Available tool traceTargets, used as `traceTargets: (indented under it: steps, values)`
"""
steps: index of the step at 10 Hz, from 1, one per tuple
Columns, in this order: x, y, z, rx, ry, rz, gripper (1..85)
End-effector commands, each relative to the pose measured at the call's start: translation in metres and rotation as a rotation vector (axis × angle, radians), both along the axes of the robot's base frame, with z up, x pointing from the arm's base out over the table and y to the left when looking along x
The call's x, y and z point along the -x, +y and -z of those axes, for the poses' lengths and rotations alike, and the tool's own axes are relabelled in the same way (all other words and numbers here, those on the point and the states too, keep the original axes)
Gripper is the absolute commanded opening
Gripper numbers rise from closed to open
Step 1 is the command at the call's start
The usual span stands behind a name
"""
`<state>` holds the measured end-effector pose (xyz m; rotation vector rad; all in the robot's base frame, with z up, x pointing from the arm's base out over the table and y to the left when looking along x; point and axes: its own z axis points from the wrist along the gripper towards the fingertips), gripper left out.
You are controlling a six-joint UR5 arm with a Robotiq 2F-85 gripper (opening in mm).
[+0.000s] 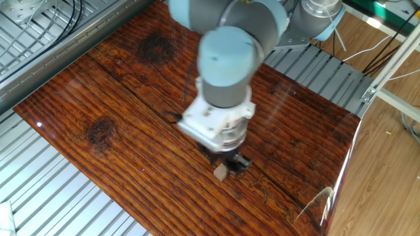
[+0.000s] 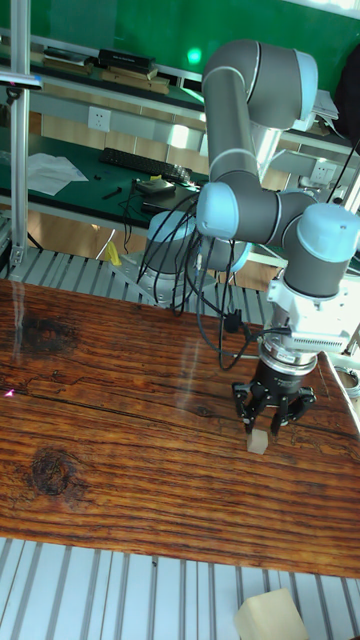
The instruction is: Hold a small block with the gripper and sweep it from left to right on the table
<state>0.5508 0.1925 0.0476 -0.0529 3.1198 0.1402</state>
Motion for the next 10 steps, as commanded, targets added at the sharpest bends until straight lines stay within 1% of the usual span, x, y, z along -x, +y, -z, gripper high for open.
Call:
traceTargets:
  steps: [1, 2, 3, 4, 6, 7, 8, 9, 10]
  values:
    - [-0.034, -0.020, -0.035, -0.038, 0.018, 0.020, 19.0]
    - [-0.053, -0.044, -0.043, -0.011, -0.010, 0.022, 1.0]
    - [-0.071, -0.062, -0.045, 0.022, -0.061, 0.021, 1.0]
    - [-0.081, -0.076, -0.050, 0.032, -0.076, 0.010, 1.0]
    - [-0.096, -0.113, -0.068, 0.025, -0.077, -0.054, 1.0]
    - [-0.103, -0.120, -0.071, 0.015, -0.095, -0.062, 1.0]
    - [-0.110, -0.132, -0.068, 0.043, -0.119, -0.074, 1.0]
    - [-0.113, -0.129, -0.068, 0.037, -0.130, -0.074, 1.0]
    - [-0.110, -0.128, -0.069, 0.047, -0.117, -0.070, 1.0]
